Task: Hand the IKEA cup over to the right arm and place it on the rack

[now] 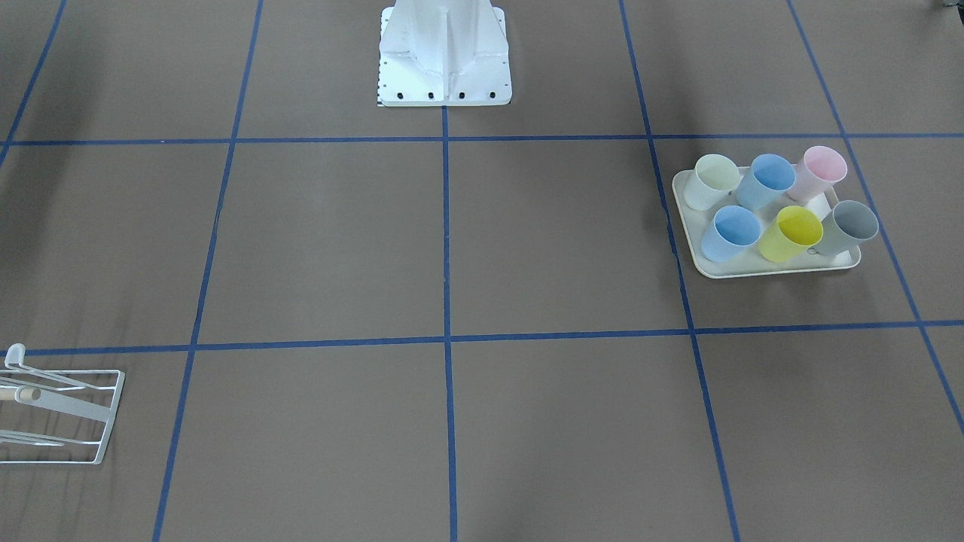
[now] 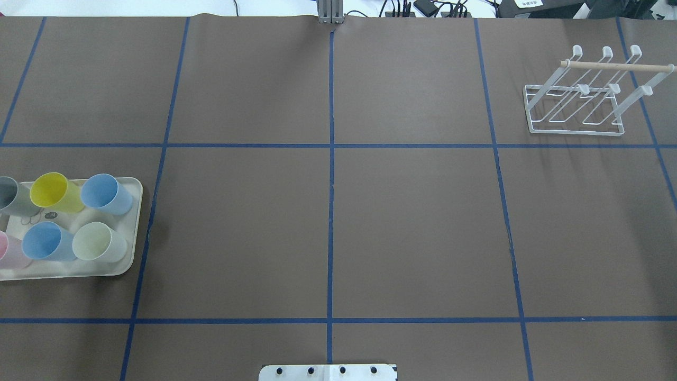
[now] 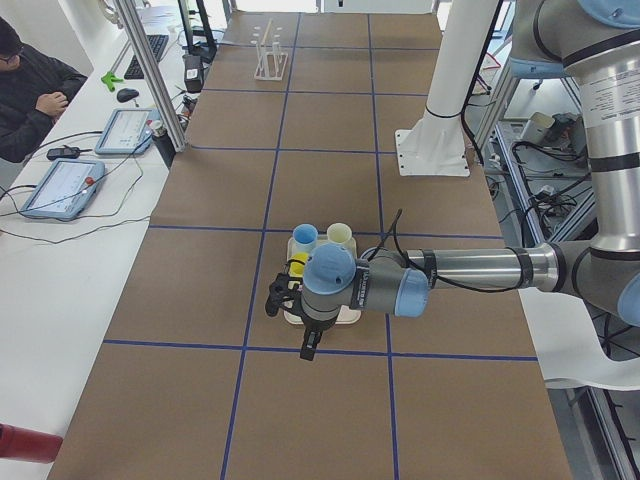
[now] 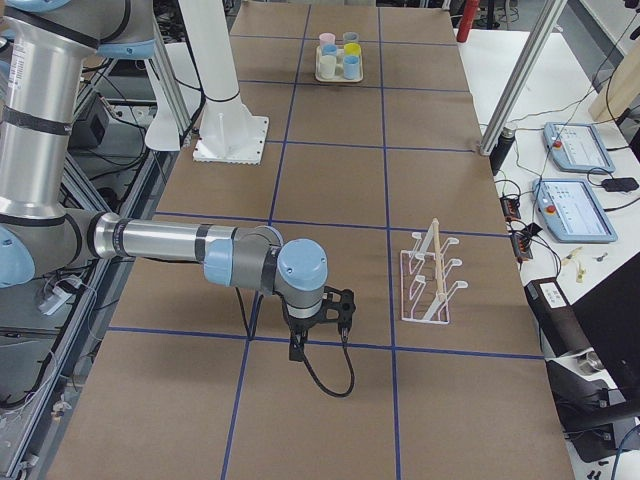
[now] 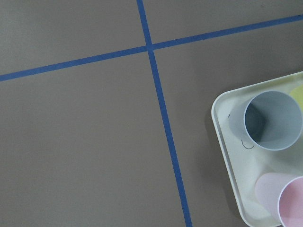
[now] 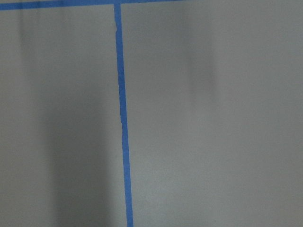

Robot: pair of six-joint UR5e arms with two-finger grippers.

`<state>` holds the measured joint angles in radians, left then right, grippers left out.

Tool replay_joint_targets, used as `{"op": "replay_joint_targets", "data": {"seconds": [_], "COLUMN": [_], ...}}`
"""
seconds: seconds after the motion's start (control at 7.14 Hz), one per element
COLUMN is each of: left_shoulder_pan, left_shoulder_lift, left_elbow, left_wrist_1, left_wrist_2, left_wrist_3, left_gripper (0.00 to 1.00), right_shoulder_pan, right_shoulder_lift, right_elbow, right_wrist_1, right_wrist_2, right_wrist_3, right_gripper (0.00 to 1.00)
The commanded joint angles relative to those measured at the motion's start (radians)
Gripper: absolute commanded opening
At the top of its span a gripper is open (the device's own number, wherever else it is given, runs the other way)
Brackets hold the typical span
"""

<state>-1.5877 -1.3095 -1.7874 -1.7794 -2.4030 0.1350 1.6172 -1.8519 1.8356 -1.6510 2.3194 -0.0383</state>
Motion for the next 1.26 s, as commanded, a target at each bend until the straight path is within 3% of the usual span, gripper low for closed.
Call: {"op": "replay_joint_targets", "data": {"seconds": [0.0, 0.56, 0.7, 0.98, 1.12], "left_shoulder_pan": [0.000, 0.000, 0.002, 0.002, 0.002], "left_shoulder_lift": [-0.001, -0.002, -0.004, -0.022, -0.066], "left_elbow": [-0.006, -0.055, -0.066, -0.067, -0.046], "left_wrist_1": [-0.009, -0.011, -0.015, -0.134, -0.209], "left_wrist_2": [-0.001, -0.002, 0.004, 0.007, 0.010], "left_wrist_3": [0.002, 0.000, 0.002, -0.009, -0.012], "left_gripper": [1.00, 1.00, 1.00, 1.00, 1.00], "right_shoulder_pan": [-0.005, -0.005, -0.005, -0.005, -0.005], "right_shoulder_lift": [0.002, 0.003, 0.006, 0.003, 0.011], "right_elbow": [0.017, 0.132, 0.132, 0.117, 0.114], "right_wrist_1": [-0.001, 0.057, 0.116, 0.345, 0.359], "right_wrist_2": [0.000, 0.027, 0.040, 0.095, 0.116], "right_wrist_3": [0.000, -0.002, 0.000, 0.021, 0.037], "right_gripper": [1.00, 1.00, 1.00, 1.00, 1.00]}}
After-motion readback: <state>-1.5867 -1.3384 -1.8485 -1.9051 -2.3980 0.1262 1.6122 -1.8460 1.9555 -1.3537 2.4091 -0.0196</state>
